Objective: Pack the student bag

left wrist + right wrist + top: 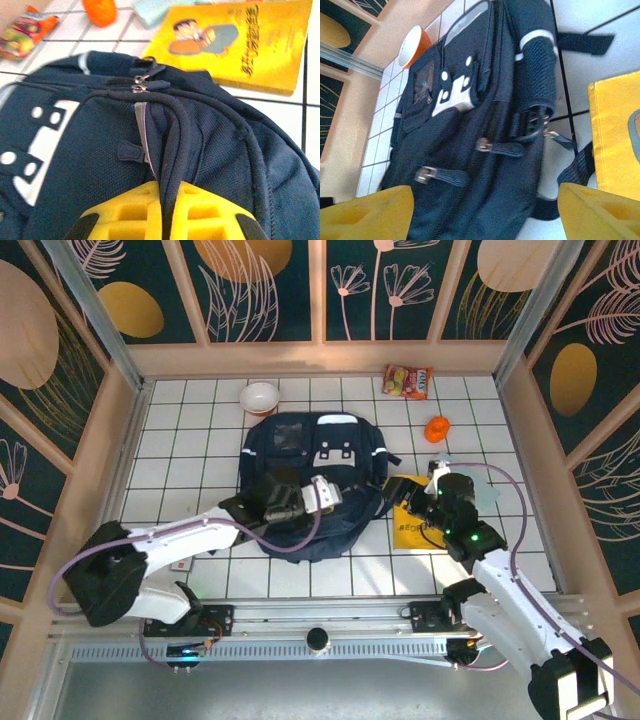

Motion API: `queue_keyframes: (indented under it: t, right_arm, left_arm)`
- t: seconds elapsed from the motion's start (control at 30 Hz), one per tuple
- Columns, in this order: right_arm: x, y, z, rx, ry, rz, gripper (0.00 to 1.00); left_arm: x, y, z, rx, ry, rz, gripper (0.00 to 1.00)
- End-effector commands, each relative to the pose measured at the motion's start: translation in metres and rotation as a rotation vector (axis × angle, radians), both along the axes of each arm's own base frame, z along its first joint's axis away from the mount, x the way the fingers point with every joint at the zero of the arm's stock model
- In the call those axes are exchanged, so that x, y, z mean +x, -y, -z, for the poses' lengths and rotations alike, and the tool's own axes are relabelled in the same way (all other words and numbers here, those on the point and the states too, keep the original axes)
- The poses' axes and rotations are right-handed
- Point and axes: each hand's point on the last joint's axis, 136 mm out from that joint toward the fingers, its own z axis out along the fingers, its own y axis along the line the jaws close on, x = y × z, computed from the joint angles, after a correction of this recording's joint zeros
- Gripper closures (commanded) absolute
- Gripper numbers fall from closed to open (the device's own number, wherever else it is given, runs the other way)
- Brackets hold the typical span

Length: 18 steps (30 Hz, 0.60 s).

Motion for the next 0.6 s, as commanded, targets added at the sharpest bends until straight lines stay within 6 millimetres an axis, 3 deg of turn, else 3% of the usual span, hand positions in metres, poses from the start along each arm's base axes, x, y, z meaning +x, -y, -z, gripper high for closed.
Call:
queue_keyframes:
  t: [0.0,0.3,0.43,0.57]
  right_arm:
    - [0.010,0.004,-0.019,-0.053,0.165,-0.006,0.23]
    - [0.010,0.004,-0.062,-0.199,0.513,-0.079,0.20]
    - [0.012,0.016,-0.058,-0.245,0.499,-0.022,0.16]
    - [0.009,0.012,-0.049,-0.256,0.484,-0.064,0.15]
  left_arm:
    - [0.007,-0.003,-0.054,-0.108,0.044,0.024,1.00]
    - [0.018,-0.022,-0.104,-0.207,0.036,0.075,1.00]
    - [0.021,-0.028,-0.116,-0.234,0.038,0.089,1.00]
    - [0.021,-0.033,-0.125,-0.255,0.023,0.108,1.00]
